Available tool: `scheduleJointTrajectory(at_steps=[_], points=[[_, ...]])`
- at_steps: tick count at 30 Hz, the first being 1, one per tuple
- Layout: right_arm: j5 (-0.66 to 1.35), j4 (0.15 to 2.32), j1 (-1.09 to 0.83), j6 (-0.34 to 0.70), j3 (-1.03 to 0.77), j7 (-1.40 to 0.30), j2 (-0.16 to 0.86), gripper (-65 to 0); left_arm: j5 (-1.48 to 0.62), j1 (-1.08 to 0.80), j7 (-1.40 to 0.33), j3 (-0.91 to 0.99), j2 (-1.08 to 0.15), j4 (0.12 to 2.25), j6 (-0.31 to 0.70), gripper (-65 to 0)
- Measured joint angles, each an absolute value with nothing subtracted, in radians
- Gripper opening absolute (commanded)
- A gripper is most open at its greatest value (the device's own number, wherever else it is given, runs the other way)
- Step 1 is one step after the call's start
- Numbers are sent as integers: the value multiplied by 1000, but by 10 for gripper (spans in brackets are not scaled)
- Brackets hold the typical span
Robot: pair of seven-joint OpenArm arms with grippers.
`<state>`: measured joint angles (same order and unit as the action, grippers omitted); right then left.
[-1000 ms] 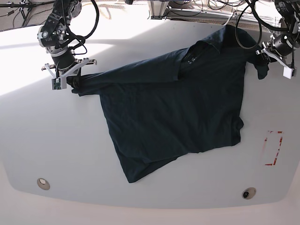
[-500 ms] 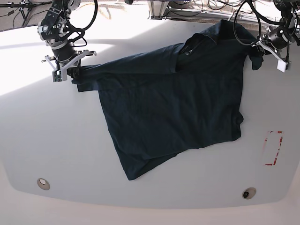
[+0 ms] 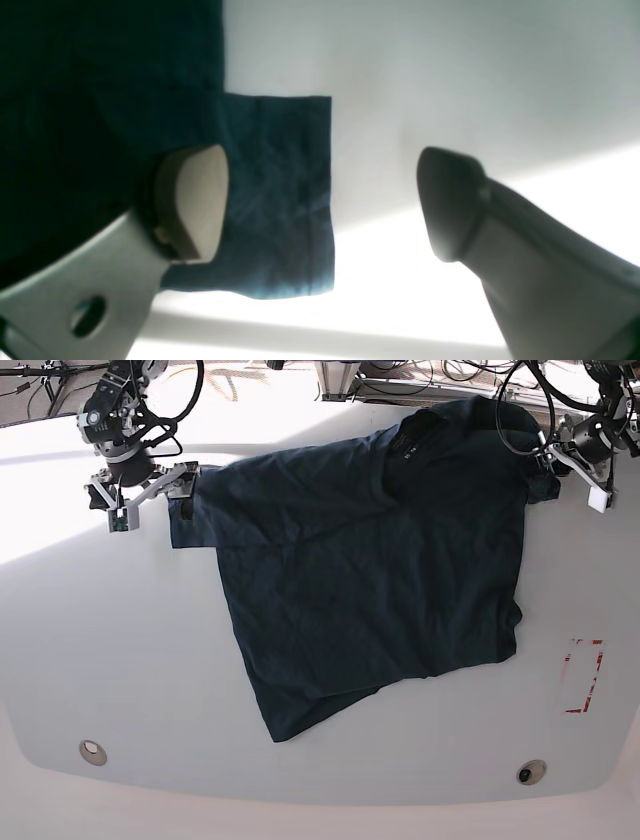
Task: Fold the T-shirt properly
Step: 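Drag the shirt with both grippers to spread it flat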
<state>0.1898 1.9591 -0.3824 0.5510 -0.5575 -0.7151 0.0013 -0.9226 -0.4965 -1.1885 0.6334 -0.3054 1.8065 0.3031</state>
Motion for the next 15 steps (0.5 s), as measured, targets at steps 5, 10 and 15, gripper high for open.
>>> scheduleJointTrajectory(at_steps=[5,10,15], points=[[191,1981,-380,551,-561,-715,-31,-82,-925,-496,-1189,634,-306,1806,303,-301],[191,1973,-369,551,-558,-714,-49,-82,-922,-473,-1193,634,-306,1810,303,-301],[186,1897,-306,546,-566,-712,-64,-82,-929,-443,-1192,636,-306,1846,303,-300]])
